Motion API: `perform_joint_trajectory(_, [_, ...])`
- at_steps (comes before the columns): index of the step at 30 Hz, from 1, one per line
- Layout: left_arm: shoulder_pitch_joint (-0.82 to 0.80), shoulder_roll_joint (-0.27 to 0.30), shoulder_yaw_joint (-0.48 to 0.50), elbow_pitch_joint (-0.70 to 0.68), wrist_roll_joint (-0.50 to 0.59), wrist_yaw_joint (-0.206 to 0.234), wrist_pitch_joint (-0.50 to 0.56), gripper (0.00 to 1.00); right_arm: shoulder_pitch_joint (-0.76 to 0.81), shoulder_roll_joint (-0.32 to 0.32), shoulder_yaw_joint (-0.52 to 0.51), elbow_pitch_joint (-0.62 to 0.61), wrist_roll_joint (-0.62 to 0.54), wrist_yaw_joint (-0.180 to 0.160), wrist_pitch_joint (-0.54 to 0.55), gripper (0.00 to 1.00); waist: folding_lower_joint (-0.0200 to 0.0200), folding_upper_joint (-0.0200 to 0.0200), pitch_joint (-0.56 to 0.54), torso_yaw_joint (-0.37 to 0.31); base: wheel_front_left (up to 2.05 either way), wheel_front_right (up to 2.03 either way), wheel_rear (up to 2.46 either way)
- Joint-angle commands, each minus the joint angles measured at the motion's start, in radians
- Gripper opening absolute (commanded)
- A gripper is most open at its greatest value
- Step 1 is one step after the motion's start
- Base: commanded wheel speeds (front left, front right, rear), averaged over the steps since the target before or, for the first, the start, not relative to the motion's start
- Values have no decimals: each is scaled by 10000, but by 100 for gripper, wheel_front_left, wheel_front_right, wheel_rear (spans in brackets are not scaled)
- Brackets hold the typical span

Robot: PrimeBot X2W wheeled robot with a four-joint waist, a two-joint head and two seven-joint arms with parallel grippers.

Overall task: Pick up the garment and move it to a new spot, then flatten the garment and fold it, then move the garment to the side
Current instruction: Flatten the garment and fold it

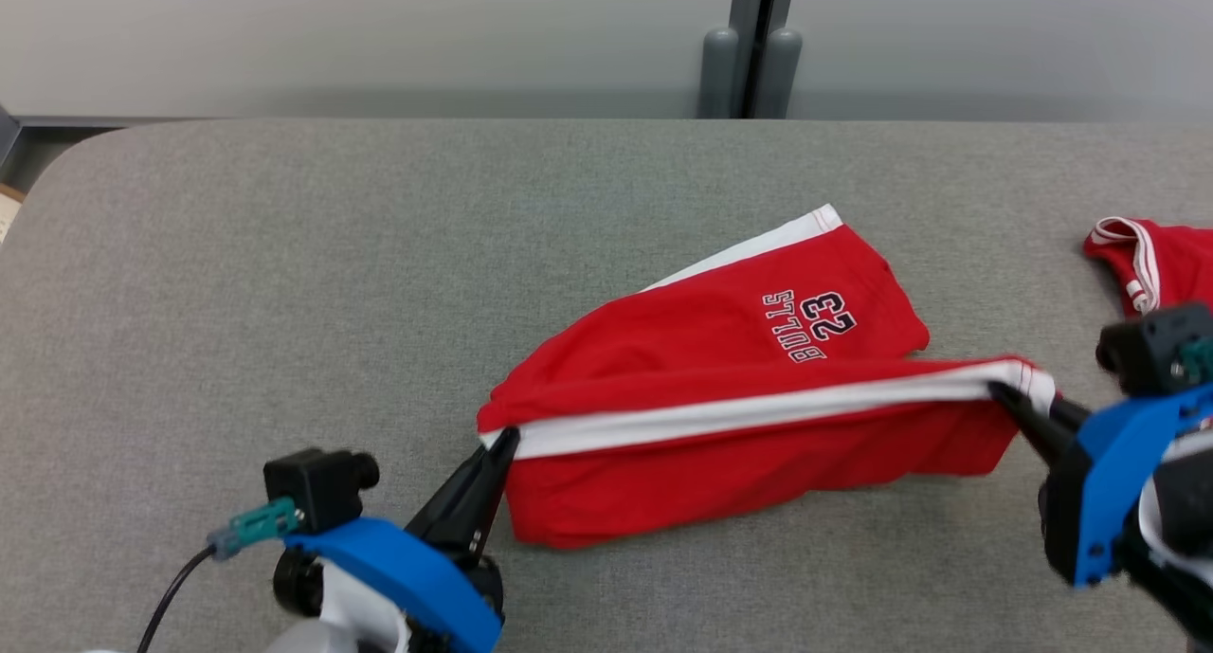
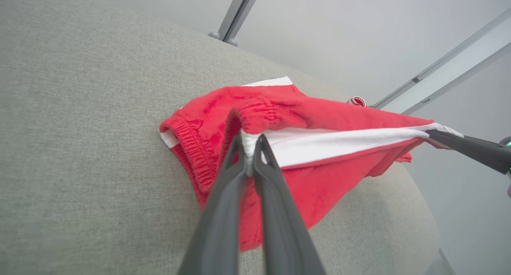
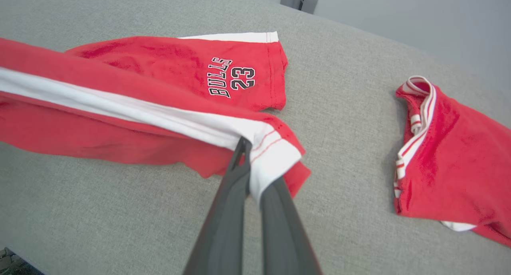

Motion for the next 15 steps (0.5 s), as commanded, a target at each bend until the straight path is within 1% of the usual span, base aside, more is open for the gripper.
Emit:
perform_joint_trajectory(1, [-293, -194, 54, 257, -83, -158, -76, 0, -463, -215, 61, 296, 115, -1, -167, 0, -1, -1, 128, 107, 0, 0, 0])
perform_joint_trajectory(6, [-1330, -948, 172, 1680, -172, -545, -222, 0, -2212, -828, 634, 2010, 372, -1, -783, 0, -1, -1, 482, 367, 0, 0, 0])
perform_joint_trajectory(8, [-1713, -1140, 117, 2196, 3, -597, -280, 0, -2882, -983, 878, 2620, 465, -1, -1014, 0, -1, -1, 658, 461, 0, 0, 0])
perform_joint_trajectory(11, [-2125, -1560, 216, 2875, -18, -665, -515, 0, -3759, -1172, 1151, 3448, 452, -1, -1376, 0, -1, -1, 954, 613, 0, 0, 0])
perform_joint_trajectory(15, [-2634, -2058, 248, 3796, 32, -775, -770, 0, -4774, -1288, 1588, 4500, 489, -1, -1642, 0, -1, -1, 1334, 808, 0, 0, 0])
